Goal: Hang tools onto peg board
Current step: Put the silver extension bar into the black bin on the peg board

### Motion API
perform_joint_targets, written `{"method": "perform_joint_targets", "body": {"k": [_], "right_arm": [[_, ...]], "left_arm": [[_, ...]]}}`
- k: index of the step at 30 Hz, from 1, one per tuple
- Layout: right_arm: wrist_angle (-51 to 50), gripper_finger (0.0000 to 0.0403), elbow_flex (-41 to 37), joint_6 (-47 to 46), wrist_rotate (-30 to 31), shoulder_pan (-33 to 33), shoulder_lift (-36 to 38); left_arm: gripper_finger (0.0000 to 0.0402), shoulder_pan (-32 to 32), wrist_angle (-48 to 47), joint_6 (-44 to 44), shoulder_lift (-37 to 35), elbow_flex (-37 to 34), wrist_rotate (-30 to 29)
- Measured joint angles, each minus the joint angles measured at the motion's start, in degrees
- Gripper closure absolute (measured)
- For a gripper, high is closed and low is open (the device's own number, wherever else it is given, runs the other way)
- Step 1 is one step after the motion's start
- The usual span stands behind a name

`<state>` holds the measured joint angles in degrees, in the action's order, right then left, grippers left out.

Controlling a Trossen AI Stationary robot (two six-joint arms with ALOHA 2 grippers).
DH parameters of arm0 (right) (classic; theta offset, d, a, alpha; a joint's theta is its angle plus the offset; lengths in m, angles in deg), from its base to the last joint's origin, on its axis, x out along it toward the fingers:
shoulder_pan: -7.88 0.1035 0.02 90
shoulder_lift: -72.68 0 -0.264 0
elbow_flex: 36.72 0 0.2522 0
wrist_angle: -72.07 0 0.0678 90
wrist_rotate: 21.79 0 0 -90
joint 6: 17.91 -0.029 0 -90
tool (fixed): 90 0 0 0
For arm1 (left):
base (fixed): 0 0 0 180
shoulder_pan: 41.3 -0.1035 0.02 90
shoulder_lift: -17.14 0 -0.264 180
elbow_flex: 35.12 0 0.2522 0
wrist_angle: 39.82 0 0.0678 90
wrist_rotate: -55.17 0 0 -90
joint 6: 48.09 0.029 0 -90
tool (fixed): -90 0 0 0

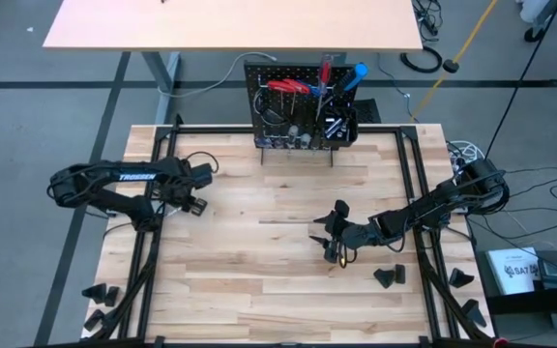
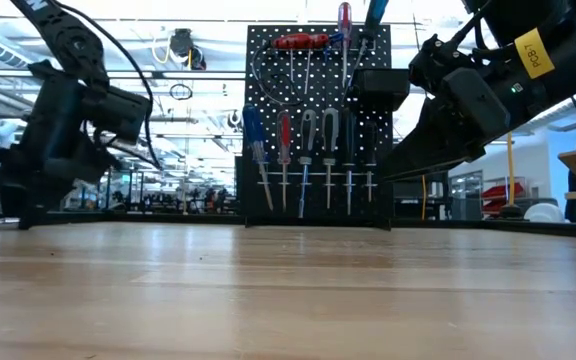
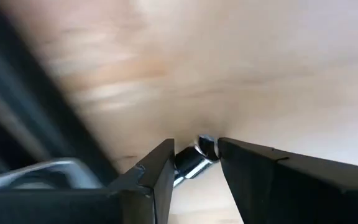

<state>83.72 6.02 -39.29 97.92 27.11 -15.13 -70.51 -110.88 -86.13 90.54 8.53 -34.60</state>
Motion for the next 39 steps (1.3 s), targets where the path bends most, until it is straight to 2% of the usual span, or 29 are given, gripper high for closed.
{"method": "perform_joint_targets", "body": {"k": [3,6,16,22,29,33,39], "right_arm": [[-0.01,0.0165,0.0,0.02,0.01,0.0,0.0],[-0.03,0.0165,0.0,0.17,0.01,0.0,0.0],[-0.07,0.0165,0.0,0.14,0.01,0.0,0.02],[-0.09,0.0165,0.0,0.07,0.01,0.0,0.02],[-0.07,0.0165,0.0,0.04,0.01,0.0,0.02],[-0.04,0.0165,0.0,0.02,0.01,0.0,0.02],[-0.11,0.0165,0.0,0.09,0.01,0.0,0.02]], "left_arm": [[0.0265,-0.11,2.41,1.64,-1.65,0.0,4.17],[0.0265,-0.13,5.34,3.82,-2.07,0.01,5.68],[0.0265,0.48,6.37,10.16,-2.0,0.04,4.69],[0.0265,0.48,6.51,10.4,-2.0,0.07,4.68],[0.0265,0.48,10.86,9.96,-2.0,0.14,2.76],[0.0265,0.48,7.52,8.83,-2.05,1.29,3.37],[0.0265,0.67,3.0,12.5,-2.23,2.58,4.31]]}}
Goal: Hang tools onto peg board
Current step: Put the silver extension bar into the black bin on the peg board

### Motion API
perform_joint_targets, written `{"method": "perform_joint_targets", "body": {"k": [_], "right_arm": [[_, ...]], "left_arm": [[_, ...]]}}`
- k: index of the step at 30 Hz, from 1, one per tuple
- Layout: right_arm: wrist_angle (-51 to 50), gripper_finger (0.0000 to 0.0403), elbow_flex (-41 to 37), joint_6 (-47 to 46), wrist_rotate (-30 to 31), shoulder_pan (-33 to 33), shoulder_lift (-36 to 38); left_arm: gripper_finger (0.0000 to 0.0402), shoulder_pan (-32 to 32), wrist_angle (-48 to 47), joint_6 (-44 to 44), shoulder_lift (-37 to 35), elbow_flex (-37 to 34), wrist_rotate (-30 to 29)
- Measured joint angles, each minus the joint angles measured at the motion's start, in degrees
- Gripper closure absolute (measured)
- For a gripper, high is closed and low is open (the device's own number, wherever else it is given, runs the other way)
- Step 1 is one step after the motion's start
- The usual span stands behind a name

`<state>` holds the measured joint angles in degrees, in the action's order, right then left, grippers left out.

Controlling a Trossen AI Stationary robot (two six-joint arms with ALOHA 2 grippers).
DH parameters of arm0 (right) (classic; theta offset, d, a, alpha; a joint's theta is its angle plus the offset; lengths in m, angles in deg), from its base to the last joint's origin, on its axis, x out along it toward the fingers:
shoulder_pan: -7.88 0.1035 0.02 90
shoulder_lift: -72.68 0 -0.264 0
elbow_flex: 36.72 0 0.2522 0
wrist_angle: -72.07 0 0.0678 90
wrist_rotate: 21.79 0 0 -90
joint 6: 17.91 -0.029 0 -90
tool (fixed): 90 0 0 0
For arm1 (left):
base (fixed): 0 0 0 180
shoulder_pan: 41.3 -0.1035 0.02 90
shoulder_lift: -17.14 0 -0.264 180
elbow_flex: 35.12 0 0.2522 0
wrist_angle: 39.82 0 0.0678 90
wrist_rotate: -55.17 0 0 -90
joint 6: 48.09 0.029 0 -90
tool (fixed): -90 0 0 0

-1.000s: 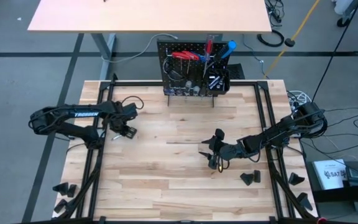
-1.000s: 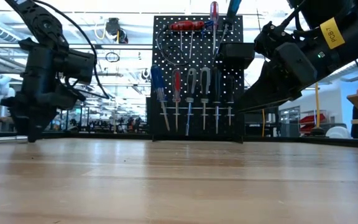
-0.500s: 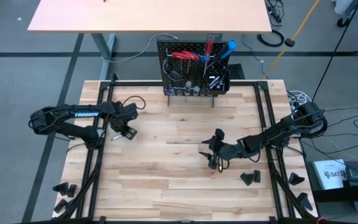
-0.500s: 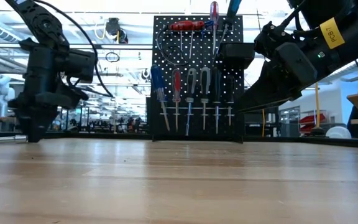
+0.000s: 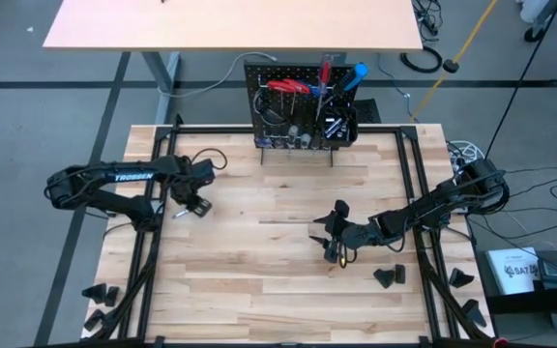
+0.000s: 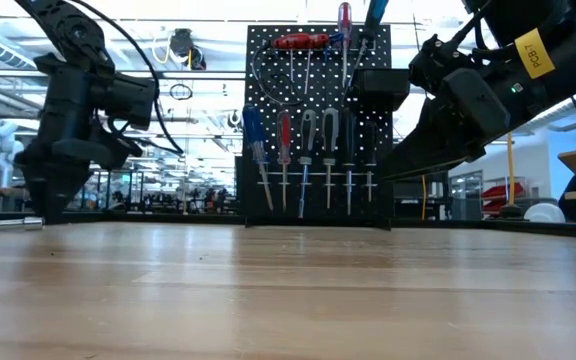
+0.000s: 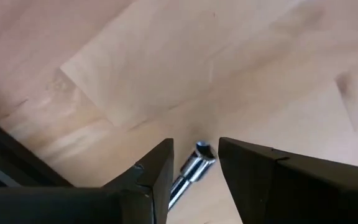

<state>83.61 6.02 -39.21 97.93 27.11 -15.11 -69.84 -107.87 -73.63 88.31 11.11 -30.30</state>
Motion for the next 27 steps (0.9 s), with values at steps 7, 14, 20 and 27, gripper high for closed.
{"method": "perform_joint_targets", "body": {"k": [7,14,20,27], "right_arm": [[-0.02,0.0165,0.0,0.04,0.0,0.0,0.02],[-0.11,0.0165,0.0,0.09,0.0,-0.01,0.02],[-0.11,0.0165,0.0,0.09,0.0,0.0,0.02],[-0.08,0.0165,0.0,0.09,0.0,0.0,0.02]], "left_arm": [[0.0265,2.26,-4.41,2.42,0.01,0.0,1.96],[0.0265,5.82,-4.4,2.51,0.01,-0.19,2.45],[0.0265,9.11,-1.16,1.91,0.01,-2.41,1.88],[0.0265,13.17,2.84,0.39,-0.09,-4.46,1.51]]}}
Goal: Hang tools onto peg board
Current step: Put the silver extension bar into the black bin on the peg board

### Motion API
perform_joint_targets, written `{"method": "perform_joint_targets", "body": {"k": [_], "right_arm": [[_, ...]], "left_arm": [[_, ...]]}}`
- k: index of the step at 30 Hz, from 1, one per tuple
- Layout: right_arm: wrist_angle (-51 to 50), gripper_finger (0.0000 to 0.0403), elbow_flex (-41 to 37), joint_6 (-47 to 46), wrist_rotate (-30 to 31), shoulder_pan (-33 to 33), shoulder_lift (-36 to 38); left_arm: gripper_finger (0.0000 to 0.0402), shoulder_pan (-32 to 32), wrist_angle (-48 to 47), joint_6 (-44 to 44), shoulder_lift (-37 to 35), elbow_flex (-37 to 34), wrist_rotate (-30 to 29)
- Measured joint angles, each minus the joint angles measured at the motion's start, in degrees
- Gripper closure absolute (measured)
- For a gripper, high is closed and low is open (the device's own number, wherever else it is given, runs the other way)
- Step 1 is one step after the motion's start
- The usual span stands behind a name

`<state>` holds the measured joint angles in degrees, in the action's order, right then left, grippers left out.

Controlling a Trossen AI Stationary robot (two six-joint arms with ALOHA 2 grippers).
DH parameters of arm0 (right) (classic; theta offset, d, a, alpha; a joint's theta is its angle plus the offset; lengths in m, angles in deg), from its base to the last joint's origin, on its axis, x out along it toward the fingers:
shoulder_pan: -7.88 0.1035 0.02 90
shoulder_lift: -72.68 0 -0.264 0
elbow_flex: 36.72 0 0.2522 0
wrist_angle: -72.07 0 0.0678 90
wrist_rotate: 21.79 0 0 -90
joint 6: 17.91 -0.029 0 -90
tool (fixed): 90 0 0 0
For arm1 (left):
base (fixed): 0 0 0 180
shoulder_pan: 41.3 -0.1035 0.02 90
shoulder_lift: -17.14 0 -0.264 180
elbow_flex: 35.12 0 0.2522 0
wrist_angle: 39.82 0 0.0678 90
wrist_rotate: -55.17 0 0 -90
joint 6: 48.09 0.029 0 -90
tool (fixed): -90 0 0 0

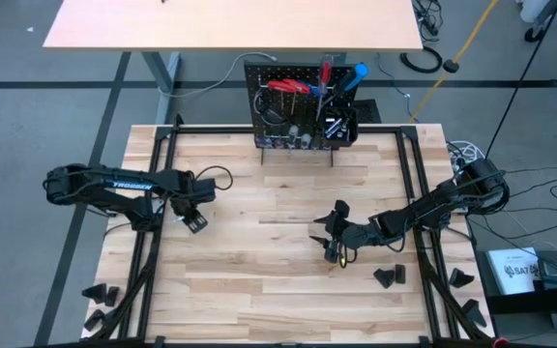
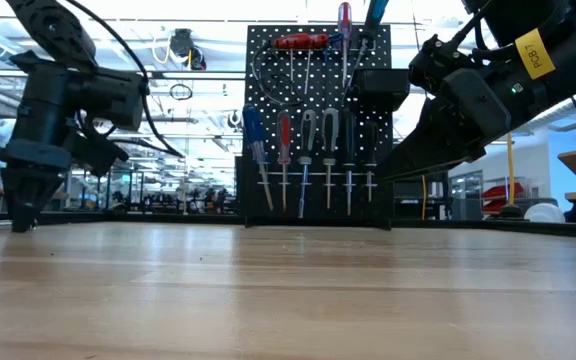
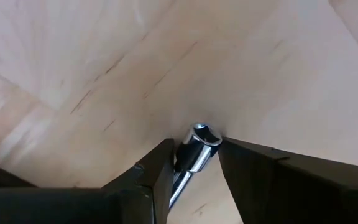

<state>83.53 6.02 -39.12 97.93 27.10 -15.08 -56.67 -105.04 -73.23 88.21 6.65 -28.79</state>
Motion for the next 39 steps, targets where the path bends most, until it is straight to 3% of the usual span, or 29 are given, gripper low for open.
{"method": "perform_joint_targets", "body": {"k": [5,11,25,30,39], "right_arm": [[0.18,0.0165,0.0,-0.07,0.0,-0.02,0.0],[0.21,0.0165,0.0,-0.11,0.0,-0.01,0.0],[0.22,0.0165,0.0,-0.17,0.0,-0.02,0.0],[0.21,0.0165,0.0,-0.14,0.0,-0.02,0.0],[0.1,0.0165,0.01,-0.04,0.02,-0.1,0.0]], "left_arm": [[0.0272,1.72,0.2,0.0,0.04,-0.02,-0.24],[0.0338,2.71,0.5,0.0,0.04,0.09,-0.08],[0.0339,2.95,6.89,3.36,0.09,9.08,0.85],[0.0339,4.89,20.65,4.65,0.09,14.37,1.49],[0.0339,8.72,58.91,10.34,1.59,23.83,-3.58]]}}
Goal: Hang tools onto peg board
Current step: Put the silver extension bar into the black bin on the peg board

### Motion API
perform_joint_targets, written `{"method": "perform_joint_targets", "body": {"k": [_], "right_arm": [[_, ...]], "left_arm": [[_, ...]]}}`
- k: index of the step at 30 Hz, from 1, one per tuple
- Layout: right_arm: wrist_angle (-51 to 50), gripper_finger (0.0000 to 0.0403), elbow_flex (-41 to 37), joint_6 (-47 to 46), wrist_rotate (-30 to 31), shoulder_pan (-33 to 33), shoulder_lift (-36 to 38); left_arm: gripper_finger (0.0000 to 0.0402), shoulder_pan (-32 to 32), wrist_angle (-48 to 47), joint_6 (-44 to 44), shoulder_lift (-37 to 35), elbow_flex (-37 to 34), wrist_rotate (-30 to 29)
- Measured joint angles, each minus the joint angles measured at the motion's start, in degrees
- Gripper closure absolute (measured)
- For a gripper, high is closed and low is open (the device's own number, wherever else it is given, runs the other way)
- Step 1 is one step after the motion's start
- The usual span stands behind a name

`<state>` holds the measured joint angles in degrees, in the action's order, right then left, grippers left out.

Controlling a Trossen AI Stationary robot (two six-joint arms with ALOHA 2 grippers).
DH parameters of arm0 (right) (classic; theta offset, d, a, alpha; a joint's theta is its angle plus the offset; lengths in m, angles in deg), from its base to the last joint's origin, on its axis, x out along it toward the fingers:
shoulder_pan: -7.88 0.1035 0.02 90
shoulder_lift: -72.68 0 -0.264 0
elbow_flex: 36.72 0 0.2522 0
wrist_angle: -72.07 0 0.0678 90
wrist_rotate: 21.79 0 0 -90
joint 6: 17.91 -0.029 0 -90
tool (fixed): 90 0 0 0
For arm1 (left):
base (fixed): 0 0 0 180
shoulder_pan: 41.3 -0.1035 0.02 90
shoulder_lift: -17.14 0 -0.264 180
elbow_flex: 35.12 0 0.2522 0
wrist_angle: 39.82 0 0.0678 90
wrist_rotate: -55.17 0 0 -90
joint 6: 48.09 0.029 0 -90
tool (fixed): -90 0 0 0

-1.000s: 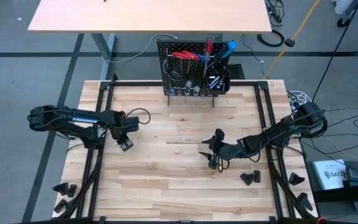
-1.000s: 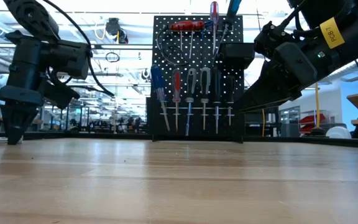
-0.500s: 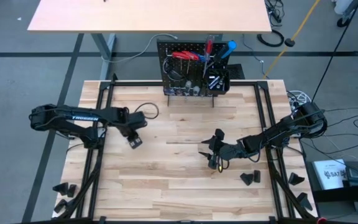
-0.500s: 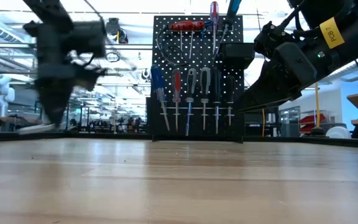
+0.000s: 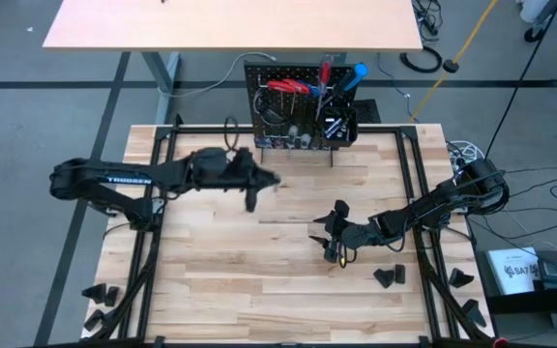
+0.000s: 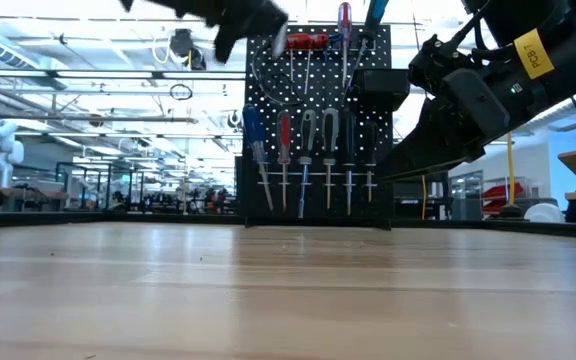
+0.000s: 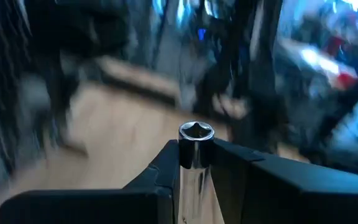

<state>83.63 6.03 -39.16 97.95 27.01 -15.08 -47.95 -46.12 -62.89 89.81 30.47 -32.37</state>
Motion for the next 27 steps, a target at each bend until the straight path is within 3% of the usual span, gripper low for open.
{"method": "perform_joint_targets", "body": {"k": [7,15,27], "right_arm": [[0.24,0.0165,-0.01,-0.09,0.31,-0.01,0.0],[0.26,0.0165,-0.01,-0.55,0.28,-0.01,0.0],[0.22,0.0165,-0.01,-0.37,0.22,-0.01,0.0]], "left_arm": [[0.0339,0.35,4.81,8.56,12.08,14.43,-10.18],[0.0339,-2.14,5.9,21.16,24.28,33.76,-10.41],[0.0339,-8.28,3.16,18.74,37.23,49.03,-7.14]]}}
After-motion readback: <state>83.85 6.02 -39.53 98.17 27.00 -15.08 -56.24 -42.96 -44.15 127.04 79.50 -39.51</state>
